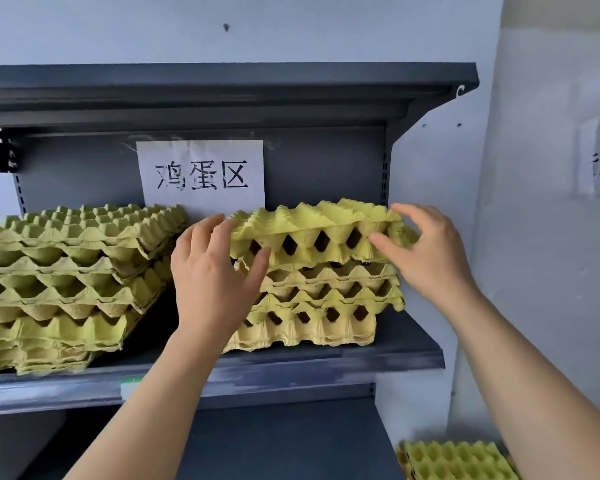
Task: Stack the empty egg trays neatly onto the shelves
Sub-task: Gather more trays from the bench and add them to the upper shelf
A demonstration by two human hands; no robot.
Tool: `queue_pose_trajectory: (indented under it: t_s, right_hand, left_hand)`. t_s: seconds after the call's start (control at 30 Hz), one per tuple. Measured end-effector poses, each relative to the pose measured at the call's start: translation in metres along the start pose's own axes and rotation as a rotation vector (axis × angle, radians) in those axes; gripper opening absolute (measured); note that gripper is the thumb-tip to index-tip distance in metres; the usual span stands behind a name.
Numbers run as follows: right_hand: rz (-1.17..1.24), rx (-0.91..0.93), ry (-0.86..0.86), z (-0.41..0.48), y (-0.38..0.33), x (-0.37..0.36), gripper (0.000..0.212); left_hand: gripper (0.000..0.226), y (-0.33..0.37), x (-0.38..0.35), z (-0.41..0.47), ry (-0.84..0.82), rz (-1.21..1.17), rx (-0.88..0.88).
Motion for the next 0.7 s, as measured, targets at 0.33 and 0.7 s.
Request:
queue_pose_trajectory:
  t_s: [0.33,0.7]
  right_hand:
    - [-0.091,-0.154,-0.111,-0.121,0.078,0.035,0.040]
    - [-0.251,-0.514,-0.325,-0.241,0.285,0.093,0.044]
  left_hand:
    - [0.043,0.101,-0.074,-0.129,-0.297,-0.318,-0.186]
    - [0.047,0.225,-0.228,-0.293,-0.744,-0.395,-0.126]
Point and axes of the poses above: each hand's wrist, its own z-axis towards the middle knuckle, its own x-axis out of the back of the hand, y = z × x, the point moved 10 cm from there along z, towards the middle knuckle, and after that the axes turned 2 degrees about -y, right-handed, at the moved point
